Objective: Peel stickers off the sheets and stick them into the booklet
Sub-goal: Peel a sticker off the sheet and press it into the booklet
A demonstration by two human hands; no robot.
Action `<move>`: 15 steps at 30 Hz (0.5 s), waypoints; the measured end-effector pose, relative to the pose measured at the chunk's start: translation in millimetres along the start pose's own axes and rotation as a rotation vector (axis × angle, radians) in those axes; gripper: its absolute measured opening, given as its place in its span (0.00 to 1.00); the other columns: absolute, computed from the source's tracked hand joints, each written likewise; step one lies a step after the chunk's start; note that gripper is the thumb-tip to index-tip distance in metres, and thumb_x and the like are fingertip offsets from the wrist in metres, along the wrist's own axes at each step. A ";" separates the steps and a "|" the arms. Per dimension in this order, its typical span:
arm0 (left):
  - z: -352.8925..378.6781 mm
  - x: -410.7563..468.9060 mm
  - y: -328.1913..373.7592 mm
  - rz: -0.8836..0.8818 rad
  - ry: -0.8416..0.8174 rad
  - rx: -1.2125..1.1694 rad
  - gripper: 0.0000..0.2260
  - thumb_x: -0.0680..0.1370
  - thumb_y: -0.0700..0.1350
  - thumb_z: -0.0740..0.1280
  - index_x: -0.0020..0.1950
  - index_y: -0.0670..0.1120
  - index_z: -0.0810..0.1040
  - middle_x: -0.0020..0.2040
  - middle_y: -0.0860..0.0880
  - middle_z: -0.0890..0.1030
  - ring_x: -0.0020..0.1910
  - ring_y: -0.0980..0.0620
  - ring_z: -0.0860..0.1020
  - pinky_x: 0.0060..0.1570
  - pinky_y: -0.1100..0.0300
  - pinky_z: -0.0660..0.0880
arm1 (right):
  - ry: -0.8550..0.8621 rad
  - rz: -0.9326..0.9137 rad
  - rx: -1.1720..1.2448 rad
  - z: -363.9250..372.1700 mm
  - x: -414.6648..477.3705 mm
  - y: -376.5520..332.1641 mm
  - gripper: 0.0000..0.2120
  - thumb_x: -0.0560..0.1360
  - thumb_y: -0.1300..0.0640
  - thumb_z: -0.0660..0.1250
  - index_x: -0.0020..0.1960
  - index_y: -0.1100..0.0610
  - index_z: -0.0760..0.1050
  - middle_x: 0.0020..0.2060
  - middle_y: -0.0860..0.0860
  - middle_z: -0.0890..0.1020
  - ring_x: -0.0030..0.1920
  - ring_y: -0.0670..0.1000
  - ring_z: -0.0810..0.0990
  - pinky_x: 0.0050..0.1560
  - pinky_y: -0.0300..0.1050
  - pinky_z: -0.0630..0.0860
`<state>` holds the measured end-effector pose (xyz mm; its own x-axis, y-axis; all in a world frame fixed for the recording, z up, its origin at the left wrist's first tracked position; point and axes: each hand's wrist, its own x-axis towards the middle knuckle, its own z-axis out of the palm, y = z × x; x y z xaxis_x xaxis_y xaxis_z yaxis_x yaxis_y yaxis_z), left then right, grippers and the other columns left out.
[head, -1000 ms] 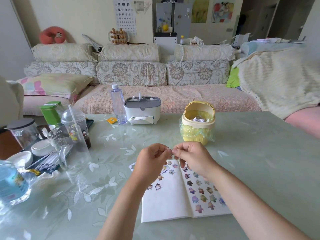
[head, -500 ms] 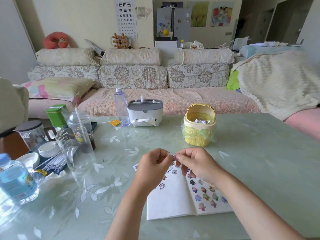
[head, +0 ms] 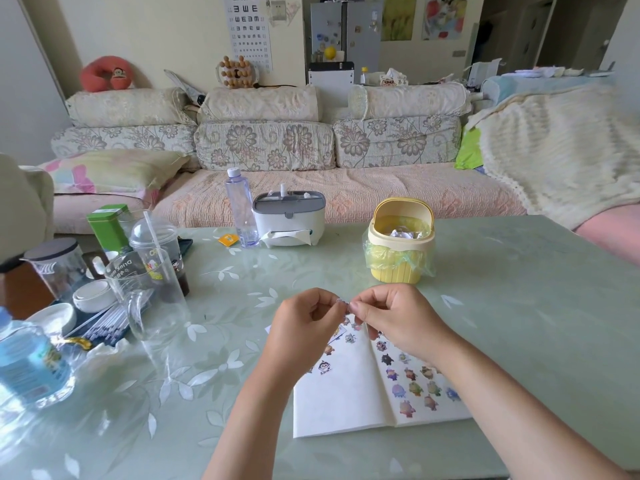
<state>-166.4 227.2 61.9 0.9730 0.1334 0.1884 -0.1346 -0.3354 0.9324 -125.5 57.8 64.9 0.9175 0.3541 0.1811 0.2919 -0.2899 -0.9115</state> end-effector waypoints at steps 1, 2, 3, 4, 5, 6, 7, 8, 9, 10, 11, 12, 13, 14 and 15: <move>0.8 -0.1 0.2 0.005 -0.001 0.002 0.06 0.77 0.43 0.70 0.40 0.46 0.81 0.34 0.42 0.80 0.30 0.54 0.72 0.27 0.69 0.69 | 0.007 -0.003 -0.018 0.0 -0.3 0.4 0.07 0.79 0.59 0.70 0.43 0.55 0.83 0.27 0.44 0.80 0.28 0.45 0.76 0.35 0.37 0.73; 1.5 -0.4 0.5 0.010 -0.001 0.007 0.06 0.77 0.43 0.70 0.40 0.47 0.81 0.36 0.41 0.81 0.31 0.54 0.73 0.28 0.69 0.70 | 0.011 -0.006 -0.040 0.0 -0.3 0.6 0.07 0.79 0.59 0.69 0.43 0.56 0.83 0.27 0.44 0.80 0.28 0.45 0.76 0.34 0.36 0.72; 2.3 -0.6 0.5 0.013 0.000 0.011 0.06 0.77 0.44 0.70 0.40 0.47 0.81 0.38 0.40 0.82 0.32 0.54 0.74 0.28 0.69 0.71 | 0.013 -0.010 -0.054 0.1 -0.5 0.4 0.07 0.79 0.59 0.69 0.43 0.56 0.83 0.27 0.44 0.80 0.28 0.44 0.75 0.34 0.36 0.72; 2.8 -0.8 0.7 0.013 0.001 0.013 0.06 0.77 0.44 0.70 0.40 0.47 0.82 0.38 0.40 0.82 0.32 0.53 0.75 0.28 0.69 0.71 | 0.016 -0.015 -0.063 0.1 -0.4 0.5 0.07 0.79 0.60 0.69 0.43 0.56 0.83 0.27 0.44 0.80 0.28 0.44 0.75 0.33 0.35 0.72; 3.2 -0.8 0.6 0.012 0.004 0.016 0.06 0.77 0.44 0.70 0.40 0.47 0.82 0.39 0.40 0.82 0.33 0.53 0.75 0.29 0.69 0.71 | 0.020 -0.019 -0.068 0.0 -0.2 0.8 0.07 0.78 0.60 0.69 0.43 0.56 0.83 0.29 0.45 0.81 0.28 0.44 0.75 0.33 0.35 0.72; 3.5 -0.7 0.6 0.009 0.007 0.022 0.06 0.77 0.44 0.70 0.40 0.47 0.82 0.39 0.40 0.82 0.33 0.53 0.75 0.28 0.69 0.71 | 0.022 -0.025 -0.073 -0.7 -0.3 0.4 0.07 0.78 0.60 0.69 0.43 0.55 0.83 0.30 0.46 0.81 0.28 0.43 0.75 0.32 0.34 0.72; 3.8 -0.5 0.5 0.006 0.010 0.026 0.06 0.77 0.44 0.70 0.40 0.47 0.82 0.39 0.40 0.82 0.33 0.53 0.75 0.28 0.69 0.71 | 0.022 -0.032 -0.080 -1.4 -0.4 0.1 0.07 0.78 0.60 0.70 0.42 0.55 0.83 0.29 0.45 0.81 0.28 0.42 0.74 0.32 0.33 0.72; 4.1 -0.4 0.5 0.002 0.013 0.028 0.06 0.77 0.44 0.70 0.40 0.47 0.82 0.39 0.40 0.83 0.33 0.53 0.75 0.28 0.70 0.71 | 0.021 -0.038 -0.090 -2.0 -0.7 -0.1 0.07 0.78 0.60 0.70 0.42 0.54 0.83 0.28 0.44 0.80 0.27 0.41 0.73 0.32 0.33 0.71; 4.6 -0.3 0.3 0.001 0.016 0.029 0.06 0.77 0.44 0.70 0.40 0.48 0.82 0.39 0.41 0.83 0.34 0.53 0.76 0.28 0.70 0.71 | 0.021 -0.042 -0.101 -2.3 -0.7 0.1 0.08 0.78 0.60 0.70 0.41 0.54 0.83 0.26 0.42 0.78 0.27 0.40 0.72 0.31 0.32 0.70; 5.3 -0.1 0.3 0.001 0.019 0.032 0.06 0.77 0.44 0.70 0.40 0.48 0.82 0.39 0.41 0.83 0.34 0.53 0.76 0.28 0.70 0.71 | 0.021 -0.043 -0.112 -2.3 -1.1 0.4 0.08 0.78 0.60 0.69 0.41 0.54 0.83 0.24 0.41 0.77 0.26 0.40 0.70 0.31 0.32 0.69; 6.0 0.0 0.0 0.000 0.023 0.036 0.06 0.77 0.44 0.70 0.40 0.48 0.82 0.38 0.42 0.83 0.33 0.53 0.76 0.28 0.70 0.71 | 0.023 -0.043 -0.119 -1.8 -1.5 0.7 0.08 0.79 0.60 0.69 0.41 0.54 0.83 0.24 0.41 0.75 0.26 0.40 0.69 0.31 0.32 0.68; 6.5 0.0 0.4 0.000 0.029 0.039 0.05 0.77 0.44 0.71 0.40 0.48 0.82 0.38 0.43 0.83 0.33 0.53 0.76 0.28 0.69 0.71 | 0.027 -0.045 -0.123 -0.8 -1.8 0.9 0.09 0.79 0.59 0.68 0.41 0.55 0.83 0.23 0.41 0.74 0.26 0.41 0.68 0.31 0.33 0.67; 7.0 0.0 0.4 0.000 0.036 0.042 0.05 0.77 0.44 0.71 0.41 0.48 0.83 0.37 0.45 0.84 0.32 0.53 0.76 0.28 0.69 0.71 | 0.033 -0.050 -0.125 0.5 -1.9 1.5 0.09 0.79 0.59 0.68 0.41 0.55 0.82 0.24 0.42 0.74 0.27 0.41 0.67 0.31 0.35 0.67; 7.5 0.0 0.5 -0.001 0.043 0.045 0.05 0.77 0.45 0.71 0.41 0.48 0.83 0.36 0.46 0.84 0.31 0.54 0.76 0.27 0.69 0.71 | 0.038 -0.055 -0.132 1.9 -1.9 2.4 0.10 0.79 0.58 0.67 0.40 0.55 0.82 0.24 0.43 0.73 0.27 0.42 0.66 0.31 0.38 0.66; 7.8 0.1 0.4 0.001 0.050 0.051 0.05 0.77 0.45 0.71 0.41 0.48 0.83 0.36 0.47 0.83 0.30 0.54 0.75 0.27 0.68 0.70 | 0.045 -0.063 -0.141 3.4 -2.0 2.9 0.10 0.79 0.58 0.67 0.39 0.56 0.81 0.25 0.43 0.71 0.28 0.43 0.66 0.31 0.40 0.66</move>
<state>-164.9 219.9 59.9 0.9620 0.1794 0.2060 -0.1247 -0.3825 0.9155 -127.4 59.3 60.6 0.9066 0.3360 0.2552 0.3810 -0.3919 -0.8374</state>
